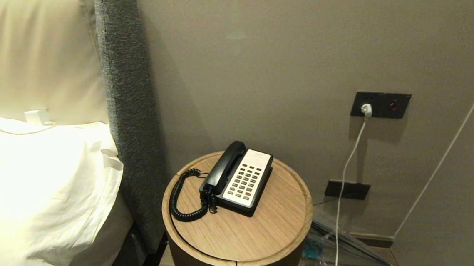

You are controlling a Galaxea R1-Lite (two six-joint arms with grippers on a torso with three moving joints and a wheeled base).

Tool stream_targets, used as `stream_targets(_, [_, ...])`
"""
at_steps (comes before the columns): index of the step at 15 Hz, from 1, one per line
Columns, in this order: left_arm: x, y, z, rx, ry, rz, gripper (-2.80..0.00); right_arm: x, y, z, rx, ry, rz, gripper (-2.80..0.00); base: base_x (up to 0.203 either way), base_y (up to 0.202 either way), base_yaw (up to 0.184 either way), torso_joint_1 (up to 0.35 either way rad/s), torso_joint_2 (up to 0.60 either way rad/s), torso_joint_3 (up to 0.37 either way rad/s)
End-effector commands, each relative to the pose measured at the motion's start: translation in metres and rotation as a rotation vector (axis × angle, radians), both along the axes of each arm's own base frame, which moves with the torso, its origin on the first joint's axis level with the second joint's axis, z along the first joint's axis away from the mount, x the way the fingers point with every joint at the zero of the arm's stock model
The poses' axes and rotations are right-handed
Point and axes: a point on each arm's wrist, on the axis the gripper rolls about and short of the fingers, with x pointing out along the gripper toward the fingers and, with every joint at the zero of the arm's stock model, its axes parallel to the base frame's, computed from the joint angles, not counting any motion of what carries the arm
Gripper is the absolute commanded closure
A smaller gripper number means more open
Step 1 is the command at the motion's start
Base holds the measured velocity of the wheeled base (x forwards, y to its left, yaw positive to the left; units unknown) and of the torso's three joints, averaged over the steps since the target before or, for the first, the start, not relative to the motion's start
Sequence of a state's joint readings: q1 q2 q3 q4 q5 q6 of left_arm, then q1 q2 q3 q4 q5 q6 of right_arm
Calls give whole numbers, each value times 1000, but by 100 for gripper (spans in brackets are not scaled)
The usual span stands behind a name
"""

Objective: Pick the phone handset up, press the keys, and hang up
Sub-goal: Pick up the desk phone handset

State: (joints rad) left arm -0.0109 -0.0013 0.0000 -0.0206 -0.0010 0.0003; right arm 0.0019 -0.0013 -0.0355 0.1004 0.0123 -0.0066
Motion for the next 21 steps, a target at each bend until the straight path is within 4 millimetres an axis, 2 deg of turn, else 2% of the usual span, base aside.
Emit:
stream_targets(1, [1,0,-2,0,10,0,0,0,0,0,-1,-1,0,0,0,0,0,0,0,0])
stream_targets(15, [0,0,0,7,4,4,0,0,0,0,0,-1,0,0,0,0,0,0,0,0])
stream_targets(16, [-3,0,11,7,-28,-4,0,0,0,0,0,-1,1,0,0,0,0,0,0,0])
stream_targets(18, [-12,-1,55,8,-79,-35,0,0,0,0,0,-1,0,0,0,0,0,0,0,0])
stream_targets(20, [-7,-2,120,8,-49,-79,0,0,0,0,0,-1,1,0,0,0,0,0,0,0])
stream_targets(21, [7,-2,155,5,-7,-107,0,0,0,0,0,-1,0,0,0,0,0,0,0,0])
